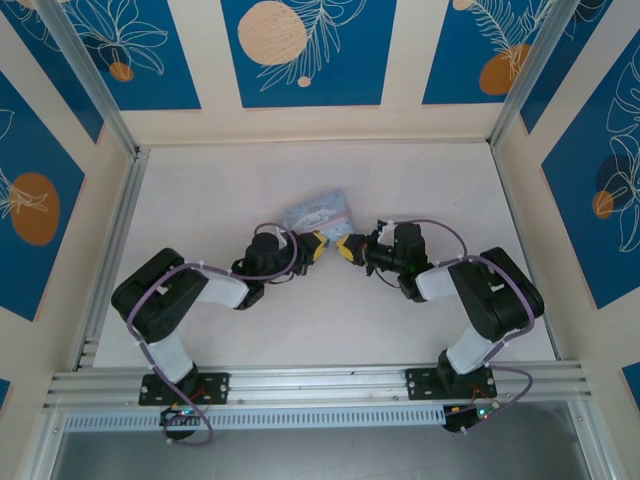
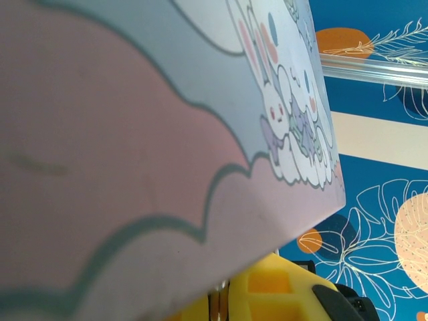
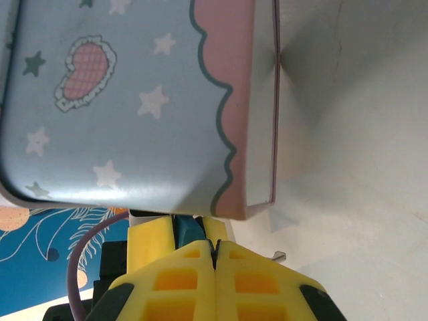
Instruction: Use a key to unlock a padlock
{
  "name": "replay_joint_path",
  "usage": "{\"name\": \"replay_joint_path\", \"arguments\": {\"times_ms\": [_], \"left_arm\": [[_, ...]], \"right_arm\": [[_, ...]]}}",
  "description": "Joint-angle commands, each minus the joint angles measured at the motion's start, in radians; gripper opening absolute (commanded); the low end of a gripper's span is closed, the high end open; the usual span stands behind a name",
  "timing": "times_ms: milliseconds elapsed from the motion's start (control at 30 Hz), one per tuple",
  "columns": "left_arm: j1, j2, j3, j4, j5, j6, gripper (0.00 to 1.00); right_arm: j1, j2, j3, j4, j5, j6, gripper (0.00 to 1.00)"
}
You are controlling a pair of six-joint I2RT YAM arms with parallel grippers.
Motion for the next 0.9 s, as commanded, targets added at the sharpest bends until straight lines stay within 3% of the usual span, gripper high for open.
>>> {"name": "replay_joint_path", "arguments": {"times_ms": [0, 400, 633, 867], "left_arm": [[-0.025, -0.033, -0.001, 0.108, 0.042, -0.017, 0.0], [-0.025, -0.032, 0.008, 0.097, 0.044, -0.031, 0.0], [-0.026, -0.026, 0.018, 0.098, 0.048, -0.032, 0.0], [-0.027, -0.025, 0.016, 0.098, 0.062, -0.03, 0.0]], "right_arm": [[-0.003, 0.033, 0.032, -0.007, 0.0, -0.033, 0.0], [0.007, 0.079, 0.103, -0.024, -0.084, -0.185, 0.0], [0.063, 0.157, 0.145, 0.123, -0.101, -0.045, 0.0], [0.089, 0.177, 0.19, 0.088, -0.103, -0.067, 0.0]]}}
